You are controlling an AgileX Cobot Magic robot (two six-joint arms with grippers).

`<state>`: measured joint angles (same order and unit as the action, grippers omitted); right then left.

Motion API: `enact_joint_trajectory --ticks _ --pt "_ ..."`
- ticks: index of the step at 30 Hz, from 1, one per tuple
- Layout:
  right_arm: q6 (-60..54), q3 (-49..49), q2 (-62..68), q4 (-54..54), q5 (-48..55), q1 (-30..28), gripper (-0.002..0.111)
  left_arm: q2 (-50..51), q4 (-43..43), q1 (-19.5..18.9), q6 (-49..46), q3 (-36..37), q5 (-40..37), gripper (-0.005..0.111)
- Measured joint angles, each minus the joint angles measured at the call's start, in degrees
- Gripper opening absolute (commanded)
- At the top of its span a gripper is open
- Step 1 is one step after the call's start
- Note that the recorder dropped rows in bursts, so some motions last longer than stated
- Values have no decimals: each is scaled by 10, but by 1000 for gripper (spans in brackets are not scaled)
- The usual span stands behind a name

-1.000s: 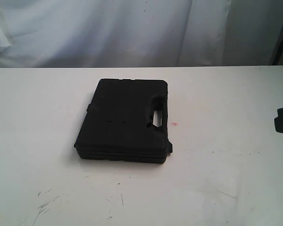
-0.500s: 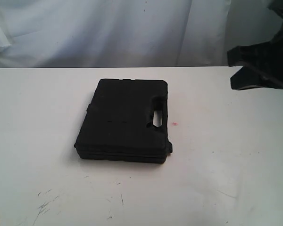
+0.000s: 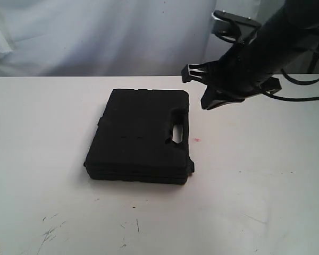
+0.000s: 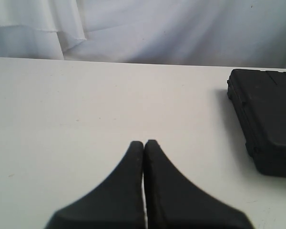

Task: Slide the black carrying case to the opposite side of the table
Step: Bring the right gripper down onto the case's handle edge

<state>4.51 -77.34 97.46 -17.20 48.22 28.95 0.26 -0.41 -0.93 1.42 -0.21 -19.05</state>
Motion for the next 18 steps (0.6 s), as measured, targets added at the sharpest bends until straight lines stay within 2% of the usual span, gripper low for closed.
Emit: enact_joint_trajectory --ticks 11,18 --pt "103 -145 159 46 59 4 0 0 0 0 0 0 0 0" --pt "129 -211 231 66 92 8 0 0 0 0 0 0 0 0"
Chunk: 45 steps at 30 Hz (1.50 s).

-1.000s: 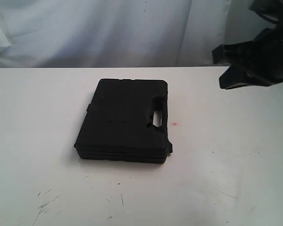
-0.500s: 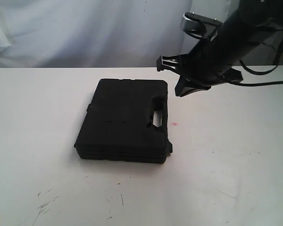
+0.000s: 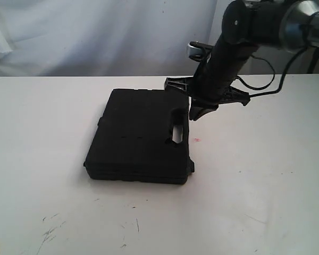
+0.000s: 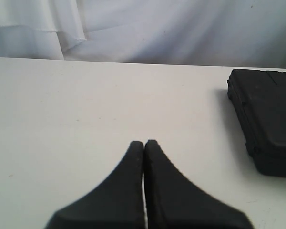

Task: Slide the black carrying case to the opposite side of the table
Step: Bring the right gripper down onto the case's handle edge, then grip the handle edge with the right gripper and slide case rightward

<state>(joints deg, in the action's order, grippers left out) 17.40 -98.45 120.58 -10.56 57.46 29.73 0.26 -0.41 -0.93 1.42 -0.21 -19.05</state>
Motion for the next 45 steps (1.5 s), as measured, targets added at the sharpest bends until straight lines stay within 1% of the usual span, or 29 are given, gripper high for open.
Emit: enact_joint_trajectory --ticks 8,10,11,14,18,26,37,40,43,45 --pt "28 -52 54 33 6 22 0 0 0 0 0 0 0 0" --pt "33 -57 61 33 5 24 2 0 0 0 0 0 0 0" --pt "36 -58 64 33 4 25 9 0 0 0 0 0 0 0" --pt "49 -60 72 42 1 26 23 0 0 0 0 0 0 0" --pt "51 -60 77 57 0 26 39 0 0 0 0 0 1 0" --pt "55 -61 86 61 -37 26 39 0 0 0 0 0 1 0" --pt "81 -62 121 89 -48 26 39 0 0 0 0 0 1 0" --pt "81 -62 122 91 -47 26 33 0 0 0 0 0 1 0" --pt "81 -62 122 91 -44 26 23 0 0 0 0 0 1 0" --pt "82 -62 123 91 -41 26 19 0 0 0 0 0 1 0"
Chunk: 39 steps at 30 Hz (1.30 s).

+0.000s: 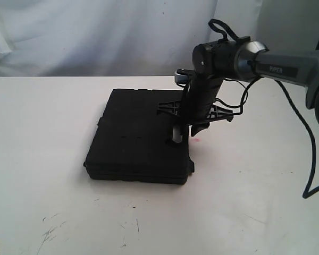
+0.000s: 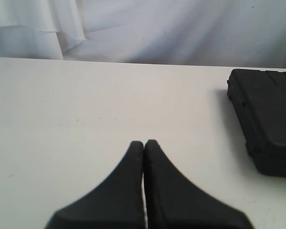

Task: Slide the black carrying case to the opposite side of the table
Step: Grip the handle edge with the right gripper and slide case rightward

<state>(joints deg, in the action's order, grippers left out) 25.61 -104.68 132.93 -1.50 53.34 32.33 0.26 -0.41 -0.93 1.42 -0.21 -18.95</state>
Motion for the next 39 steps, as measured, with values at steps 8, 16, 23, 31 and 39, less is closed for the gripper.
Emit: enact_joint_trajectory --ticks 8,16,23,31,39 --pt "-3 -1 0 -1 13 -1 0 0 0 0 0 0 0 0" --pt "-31 -4 0 3 55 -19 0 0 0 0 0 0 0 0" --pt "-63 -4 -2 22 107 -47 0 0 0 0 0 0 0 0" --pt "-83 12 -20 49 137 -84 0 0 0 0 0 0 0 0" --pt "-92 89 -53 64 111 -126 0 0 0 0 0 0 0 0"
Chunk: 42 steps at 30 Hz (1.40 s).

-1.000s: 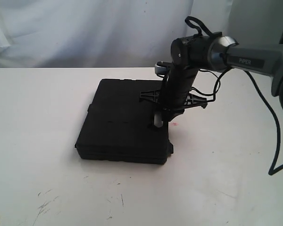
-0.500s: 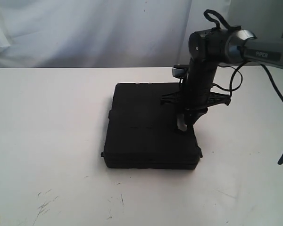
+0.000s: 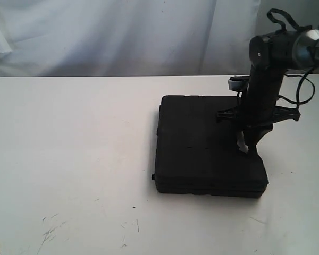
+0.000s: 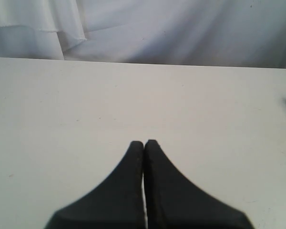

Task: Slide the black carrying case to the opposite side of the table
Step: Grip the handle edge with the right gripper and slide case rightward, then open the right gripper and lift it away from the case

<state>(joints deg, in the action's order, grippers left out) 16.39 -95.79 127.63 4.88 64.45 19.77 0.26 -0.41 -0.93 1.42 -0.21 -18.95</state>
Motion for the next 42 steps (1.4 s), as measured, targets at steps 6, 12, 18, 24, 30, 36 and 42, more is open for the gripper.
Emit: enact_joint_trajectory --ticks 6,12,18,24,30,36,42 --pt "-1 40 -24 10 -21 -23 0 0 0 0 0 0 0 0" --pt "-30 48 -30 15 -23 -50 0 0 0 0 0 0 0 0" --pt "-55 48 -30 17 -29 -80 0 0 0 0 0 0 0 0" --pt "-82 48 -30 17 -36 -105 0 0 0 0 0 0 0 0" --pt "-110 48 -30 9 -43 -113 0 0 0 0 0 0 0 0" --pt "-128 48 -30 8 -51 -114 0 0 0 0 0 0 0 0" --pt "-130 48 -30 3 -52 -119 0 0 0 0 0 0 0 0"
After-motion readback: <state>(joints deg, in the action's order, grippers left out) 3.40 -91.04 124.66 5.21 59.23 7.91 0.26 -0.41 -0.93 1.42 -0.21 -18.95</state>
